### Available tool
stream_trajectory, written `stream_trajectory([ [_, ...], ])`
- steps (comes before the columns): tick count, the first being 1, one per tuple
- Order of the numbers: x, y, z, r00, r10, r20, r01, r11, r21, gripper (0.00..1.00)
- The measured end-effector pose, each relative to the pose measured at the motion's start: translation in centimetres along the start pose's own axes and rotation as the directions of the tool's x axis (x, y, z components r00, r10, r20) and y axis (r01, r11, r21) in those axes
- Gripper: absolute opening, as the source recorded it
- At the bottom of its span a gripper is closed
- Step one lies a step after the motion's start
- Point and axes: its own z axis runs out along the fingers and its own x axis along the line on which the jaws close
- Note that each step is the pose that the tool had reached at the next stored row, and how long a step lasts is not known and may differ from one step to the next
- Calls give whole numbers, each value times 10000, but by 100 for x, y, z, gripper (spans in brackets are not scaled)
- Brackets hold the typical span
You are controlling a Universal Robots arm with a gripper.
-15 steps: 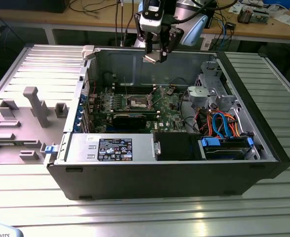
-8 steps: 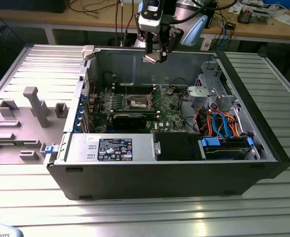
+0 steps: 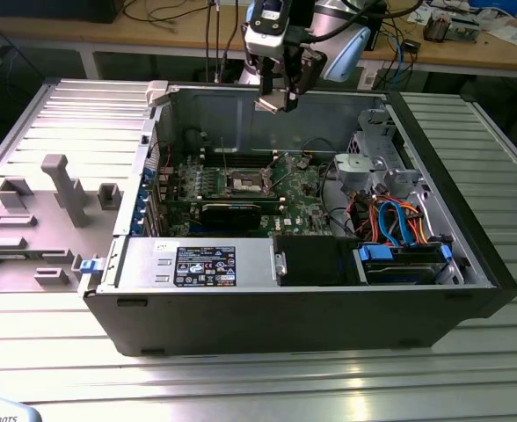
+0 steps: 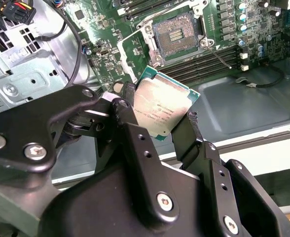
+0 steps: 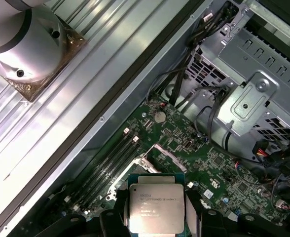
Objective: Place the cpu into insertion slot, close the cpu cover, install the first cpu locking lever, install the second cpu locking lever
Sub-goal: 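Place the cpu into insertion slot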
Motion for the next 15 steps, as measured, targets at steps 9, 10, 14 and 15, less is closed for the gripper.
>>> stream_trajectory([
  [9, 0, 0, 0, 9992, 405, 36, -405, 9992, -8, 54],
  [10, 0, 0, 0, 9990, 450, 40, -450, 9990, -9, 54],
  [14, 0, 0, 0, 9989, 475, 43, -475, 9989, -10, 54],
  [15, 2, -2, 0, 9987, 512, 47, -512, 9987, -10, 54],
])
